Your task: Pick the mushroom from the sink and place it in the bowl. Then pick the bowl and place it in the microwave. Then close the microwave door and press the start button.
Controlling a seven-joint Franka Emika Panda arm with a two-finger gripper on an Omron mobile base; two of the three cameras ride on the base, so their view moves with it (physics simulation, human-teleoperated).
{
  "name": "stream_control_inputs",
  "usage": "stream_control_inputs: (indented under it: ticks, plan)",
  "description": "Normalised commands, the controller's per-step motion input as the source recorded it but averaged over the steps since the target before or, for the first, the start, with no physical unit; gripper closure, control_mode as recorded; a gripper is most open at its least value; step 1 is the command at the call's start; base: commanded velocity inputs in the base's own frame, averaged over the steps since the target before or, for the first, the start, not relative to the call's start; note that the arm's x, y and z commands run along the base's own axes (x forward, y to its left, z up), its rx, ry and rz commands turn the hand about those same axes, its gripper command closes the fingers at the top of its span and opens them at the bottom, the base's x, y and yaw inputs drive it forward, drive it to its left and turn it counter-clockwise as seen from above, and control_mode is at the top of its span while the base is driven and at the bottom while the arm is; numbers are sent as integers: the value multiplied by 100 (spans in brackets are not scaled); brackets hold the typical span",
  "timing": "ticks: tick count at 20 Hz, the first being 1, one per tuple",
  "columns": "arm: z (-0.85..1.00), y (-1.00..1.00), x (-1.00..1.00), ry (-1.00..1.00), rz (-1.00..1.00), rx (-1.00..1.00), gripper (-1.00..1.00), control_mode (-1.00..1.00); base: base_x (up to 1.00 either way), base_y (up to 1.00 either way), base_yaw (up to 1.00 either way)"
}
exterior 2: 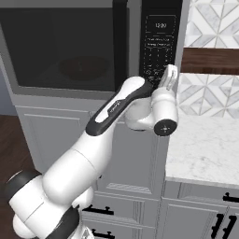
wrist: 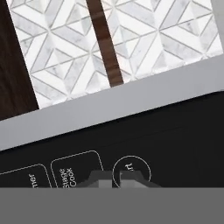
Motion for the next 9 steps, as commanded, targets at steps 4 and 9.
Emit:
stream_control_inputs:
  ticks: [4, 9]
  plan:
    - [-1, 0, -15, -13, 0, 9, 100, -100, 0, 0, 0]
    - [0, 0, -95, -12, 0, 11, 100, -100, 0, 0, 0]
